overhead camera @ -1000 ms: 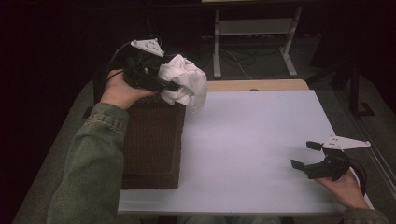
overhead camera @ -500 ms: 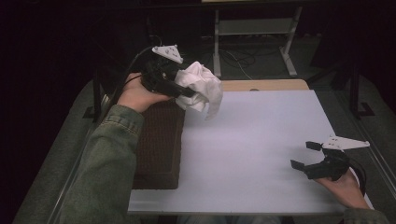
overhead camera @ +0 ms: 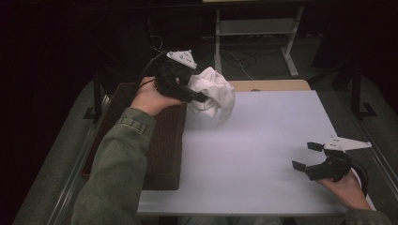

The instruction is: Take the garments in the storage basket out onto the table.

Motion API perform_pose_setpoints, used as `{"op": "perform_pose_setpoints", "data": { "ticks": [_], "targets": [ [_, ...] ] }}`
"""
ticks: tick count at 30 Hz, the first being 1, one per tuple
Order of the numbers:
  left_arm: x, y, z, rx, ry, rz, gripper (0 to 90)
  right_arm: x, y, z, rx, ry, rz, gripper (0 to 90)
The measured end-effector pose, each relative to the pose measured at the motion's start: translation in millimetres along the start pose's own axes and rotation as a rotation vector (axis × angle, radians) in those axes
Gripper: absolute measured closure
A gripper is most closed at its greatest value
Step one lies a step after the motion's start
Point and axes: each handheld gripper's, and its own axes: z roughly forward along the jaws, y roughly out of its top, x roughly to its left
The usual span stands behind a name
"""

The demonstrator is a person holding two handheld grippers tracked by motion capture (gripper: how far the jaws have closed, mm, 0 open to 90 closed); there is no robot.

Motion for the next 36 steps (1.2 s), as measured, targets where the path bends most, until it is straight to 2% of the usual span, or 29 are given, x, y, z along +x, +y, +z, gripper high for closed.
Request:
{"op": "perform_pose_setpoints", "data": {
  "ticks": [12,21,27,31,32,33,34,35,36],
  "targets": [
    [-4.3,1.2,31.6,-0.027,-0.058,-0.019,58.4,0.7,0.1,0.4,0.002,0.004,-0.003,0.0],
    [-5.5,3.1,52.1,-0.003,-0.089,-0.007,58.3,0.9,0.2,0.3,-0.002,0.005,-0.003,0.0],
    [-4.4,-3.6,69.4,0.007,-0.108,-0.035,58.3,1.2,0.3,-0.5,-0.003,0.007,-0.004,0.0],
    [-1.8,-7.3,77.6,0.027,-0.118,-0.033,58.3,1.2,0.2,-0.2,-0.001,0.008,-0.004,0.0],
    [-1.9,-8.2,79.7,0.021,-0.119,-0.045,58.3,1.2,0.2,-0.2,-0.001,0.008,-0.004,0.0],
    [0.2,-9.2,80.6,0.037,-0.125,-0.029,58.3,1.2,0.2,-0.1,0.000,0.008,-0.004,0.0],
    [-0.3,-10.1,82.4,0.027,-0.124,-0.045,58.3,1.3,0.2,-0.1,0.000,0.008,-0.005,0.0],
    [1.3,-10.9,83.2,0.036,-0.126,-0.035,58.3,1.3,0.2,0.0,0.000,0.007,-0.005,0.0],
    [1.3,-12.2,84.8,0.033,-0.127,-0.051,58.3,1.3,0.2,0.1,0.001,0.007,-0.004,0.0]
  ]
}}
